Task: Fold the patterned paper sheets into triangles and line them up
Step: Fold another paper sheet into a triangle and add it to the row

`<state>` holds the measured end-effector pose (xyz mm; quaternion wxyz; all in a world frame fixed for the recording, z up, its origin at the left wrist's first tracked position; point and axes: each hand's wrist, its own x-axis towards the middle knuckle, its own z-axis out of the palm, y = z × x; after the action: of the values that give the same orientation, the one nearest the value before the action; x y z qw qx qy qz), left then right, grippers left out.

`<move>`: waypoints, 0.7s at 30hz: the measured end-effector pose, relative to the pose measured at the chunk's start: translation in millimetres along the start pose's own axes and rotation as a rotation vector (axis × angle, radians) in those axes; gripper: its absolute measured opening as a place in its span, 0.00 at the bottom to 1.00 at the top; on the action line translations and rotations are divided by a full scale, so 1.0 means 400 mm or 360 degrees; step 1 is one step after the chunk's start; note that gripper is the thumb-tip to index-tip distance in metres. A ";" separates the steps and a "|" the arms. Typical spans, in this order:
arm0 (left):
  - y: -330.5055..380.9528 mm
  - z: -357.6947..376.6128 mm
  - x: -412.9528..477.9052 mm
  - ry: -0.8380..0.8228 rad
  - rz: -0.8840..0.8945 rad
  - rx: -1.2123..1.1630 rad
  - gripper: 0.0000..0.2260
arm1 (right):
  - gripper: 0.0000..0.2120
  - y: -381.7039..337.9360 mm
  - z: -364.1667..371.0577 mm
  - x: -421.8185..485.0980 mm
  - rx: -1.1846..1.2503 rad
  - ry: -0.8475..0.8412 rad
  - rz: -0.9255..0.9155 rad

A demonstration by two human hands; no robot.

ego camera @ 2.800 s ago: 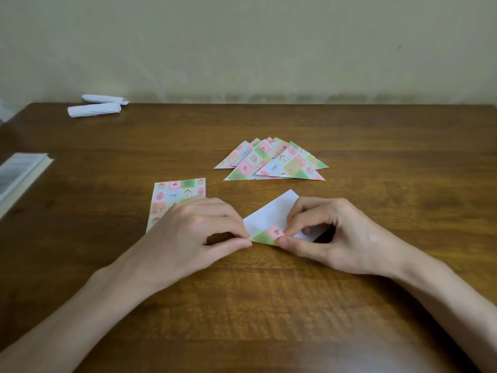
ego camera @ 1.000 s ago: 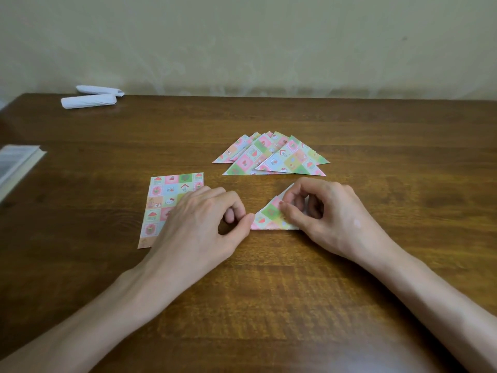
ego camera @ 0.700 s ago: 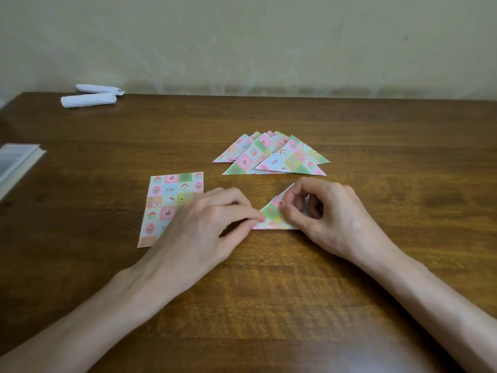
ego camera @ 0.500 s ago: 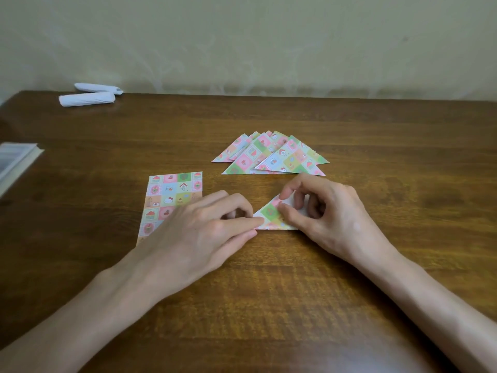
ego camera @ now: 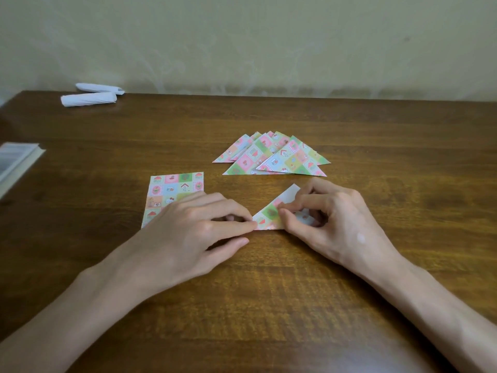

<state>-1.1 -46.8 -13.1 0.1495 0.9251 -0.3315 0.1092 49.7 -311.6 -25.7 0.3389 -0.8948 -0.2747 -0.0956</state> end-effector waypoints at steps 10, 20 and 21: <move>-0.020 -0.008 -0.010 0.0027 0.0030 -0.0005 0.11 | 0.09 0.005 0.010 -0.001 -0.0054 0.0074 0.0000; -0.019 -0.008 -0.007 0.0003 0.0040 0.0005 0.13 | 0.09 0.016 0.014 0.001 -0.0076 0.0091 -0.0029; -0.018 -0.006 -0.007 -0.0002 0.0041 -0.0007 0.13 | 0.09 0.017 0.015 0.001 -0.0070 0.0096 -0.0034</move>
<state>1.2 -38.8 -13.2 0.1500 0.9204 -0.3439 0.1097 53.8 -311.6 -33.7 0.3261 -0.8958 -0.2716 -0.1320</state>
